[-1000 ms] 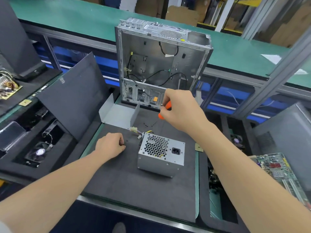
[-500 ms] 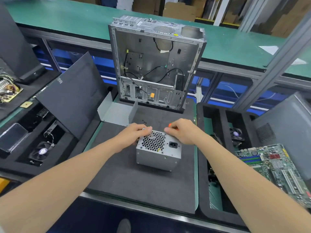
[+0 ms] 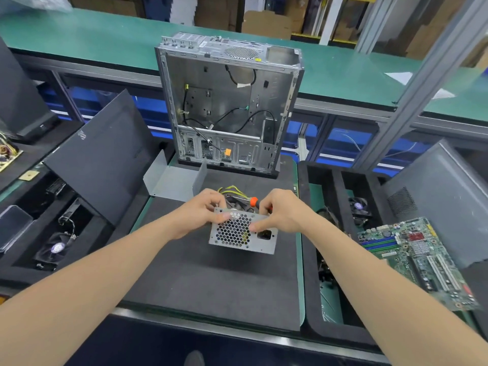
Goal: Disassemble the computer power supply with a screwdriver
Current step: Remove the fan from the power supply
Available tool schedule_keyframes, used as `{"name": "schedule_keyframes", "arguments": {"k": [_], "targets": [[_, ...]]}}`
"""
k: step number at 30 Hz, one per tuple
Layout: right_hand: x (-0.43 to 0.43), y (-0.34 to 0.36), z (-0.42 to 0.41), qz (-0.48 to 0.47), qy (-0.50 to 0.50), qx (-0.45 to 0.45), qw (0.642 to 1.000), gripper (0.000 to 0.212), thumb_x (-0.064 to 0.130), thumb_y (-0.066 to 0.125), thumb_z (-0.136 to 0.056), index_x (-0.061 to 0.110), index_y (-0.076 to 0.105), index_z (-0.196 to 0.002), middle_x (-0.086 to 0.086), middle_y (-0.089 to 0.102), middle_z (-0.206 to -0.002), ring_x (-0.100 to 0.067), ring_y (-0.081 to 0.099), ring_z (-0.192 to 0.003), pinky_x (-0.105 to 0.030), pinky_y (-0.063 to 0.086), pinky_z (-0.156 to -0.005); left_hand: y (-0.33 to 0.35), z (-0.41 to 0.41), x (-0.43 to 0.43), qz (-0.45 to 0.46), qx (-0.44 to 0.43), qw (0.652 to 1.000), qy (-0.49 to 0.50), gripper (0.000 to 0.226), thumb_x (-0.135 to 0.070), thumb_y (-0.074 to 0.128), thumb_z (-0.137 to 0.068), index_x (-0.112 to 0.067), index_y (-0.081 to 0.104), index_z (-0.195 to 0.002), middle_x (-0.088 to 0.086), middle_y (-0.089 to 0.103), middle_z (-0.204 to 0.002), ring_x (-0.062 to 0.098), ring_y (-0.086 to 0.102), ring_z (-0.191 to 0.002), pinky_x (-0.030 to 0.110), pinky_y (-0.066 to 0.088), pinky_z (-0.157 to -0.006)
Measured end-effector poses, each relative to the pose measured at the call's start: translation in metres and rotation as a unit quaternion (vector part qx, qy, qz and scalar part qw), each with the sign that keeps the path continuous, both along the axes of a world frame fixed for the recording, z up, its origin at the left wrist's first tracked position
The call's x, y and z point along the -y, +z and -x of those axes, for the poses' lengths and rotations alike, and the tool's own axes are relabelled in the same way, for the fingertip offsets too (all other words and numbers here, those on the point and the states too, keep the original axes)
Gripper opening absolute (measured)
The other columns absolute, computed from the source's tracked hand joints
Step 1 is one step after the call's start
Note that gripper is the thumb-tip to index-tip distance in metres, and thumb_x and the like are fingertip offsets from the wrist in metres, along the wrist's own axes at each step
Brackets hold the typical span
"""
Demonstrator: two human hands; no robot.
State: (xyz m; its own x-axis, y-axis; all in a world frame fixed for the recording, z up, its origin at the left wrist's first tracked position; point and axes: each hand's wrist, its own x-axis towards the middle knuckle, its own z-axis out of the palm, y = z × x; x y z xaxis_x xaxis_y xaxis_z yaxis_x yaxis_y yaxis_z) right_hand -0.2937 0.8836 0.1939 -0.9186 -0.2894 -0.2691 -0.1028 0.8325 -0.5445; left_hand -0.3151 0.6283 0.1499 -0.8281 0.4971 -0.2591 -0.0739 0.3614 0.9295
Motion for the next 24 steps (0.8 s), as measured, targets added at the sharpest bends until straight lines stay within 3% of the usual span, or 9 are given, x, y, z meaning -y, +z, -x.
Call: {"name": "schedule_keyframes", "arguments": {"k": [4,7,11,14,17,20,24], "targets": [[-0.001,-0.022,-0.006,-0.034,-0.006,-0.069,0.997,0.056,0.049,0.094,-0.065,0.002,0.062,-0.066,-0.009,0.058,-0.090,-0.018,0.051,-0.084,-0.033,0.045,-0.067,-0.014,-0.006,-0.003,0.065,-0.121,0.990,-0.004,0.025,-0.019,0.084,-0.088,-0.025,0.065,-0.072,-0.008,0.046,-0.122,0.006,0.060,-0.091,0.012,0.045,-0.082],[-0.002,-0.039,-0.016,-0.023,-0.033,-0.092,0.995,0.050,0.054,0.092,-0.065,0.014,0.062,-0.061,0.005,0.050,-0.107,-0.015,0.052,-0.096,-0.033,0.043,-0.073,-0.025,-0.010,-0.001,0.072,-0.163,0.984,0.003,0.026,-0.021,0.084,-0.088,-0.028,0.066,-0.071,-0.011,0.047,-0.120,-0.002,0.061,-0.088,0.005,0.044,-0.079],[0.001,-0.061,-0.034,-0.026,-0.032,-0.090,0.995,0.048,0.058,0.089,-0.065,0.019,0.061,-0.060,0.007,0.044,-0.113,-0.018,0.054,-0.097,-0.036,0.049,-0.078,-0.033,-0.018,0.000,0.078,-0.207,0.975,0.003,0.031,-0.037,0.069,-0.099,-0.035,0.067,-0.068,-0.014,0.048,-0.110,0.006,0.062,-0.079,0.010,0.044,-0.078],[0.000,-0.079,-0.049,0.002,-0.031,-0.083,0.996,0.045,0.057,0.089,-0.067,0.019,0.065,-0.064,0.006,0.045,-0.117,-0.010,0.050,-0.103,-0.030,0.046,-0.081,-0.039,-0.023,-0.003,0.067,-0.208,0.975,0.030,0.017,-0.027,0.078,-0.093,-0.031,0.073,-0.077,-0.005,0.050,-0.106,0.020,0.064,-0.081,0.027,0.055,-0.080],[-0.002,-0.085,-0.059,0.088,-0.062,-0.087,0.990,0.035,0.056,0.077,-0.083,0.024,0.070,-0.068,0.008,0.051,-0.110,0.003,0.049,-0.098,-0.019,0.040,-0.078,-0.037,-0.023,-0.006,0.060,-0.209,0.976,0.026,0.015,-0.020,0.085,-0.087,-0.032,0.076,-0.084,-0.006,0.051,-0.108,0.015,0.060,-0.083,0.021,0.052,-0.079],[-0.008,-0.082,-0.058,0.126,-0.088,-0.131,0.979,0.017,0.032,0.070,-0.093,0.030,0.080,-0.080,0.009,0.060,-0.107,-0.007,0.057,-0.101,-0.026,0.042,-0.085,-0.029,-0.018,-0.011,0.066,-0.207,0.976,0.019,0.029,-0.016,0.080,-0.090,-0.042,0.071,-0.102,-0.012,0.053,-0.116,0.013,0.060,-0.084,0.019,0.051,-0.082],[-0.013,-0.079,-0.058,0.149,-0.084,-0.126,0.977,0.036,0.008,0.059,-0.090,0.035,0.082,-0.095,0.014,0.064,-0.112,-0.002,0.058,-0.106,-0.015,0.043,-0.088,-0.016,-0.011,-0.031,-0.003,-0.039,0.994,0.105,0.038,0.000,0.069,-0.092,-0.038,0.072,-0.093,-0.003,0.065,-0.122,0.022,0.058,-0.082,0.040,0.053,-0.086]]}}
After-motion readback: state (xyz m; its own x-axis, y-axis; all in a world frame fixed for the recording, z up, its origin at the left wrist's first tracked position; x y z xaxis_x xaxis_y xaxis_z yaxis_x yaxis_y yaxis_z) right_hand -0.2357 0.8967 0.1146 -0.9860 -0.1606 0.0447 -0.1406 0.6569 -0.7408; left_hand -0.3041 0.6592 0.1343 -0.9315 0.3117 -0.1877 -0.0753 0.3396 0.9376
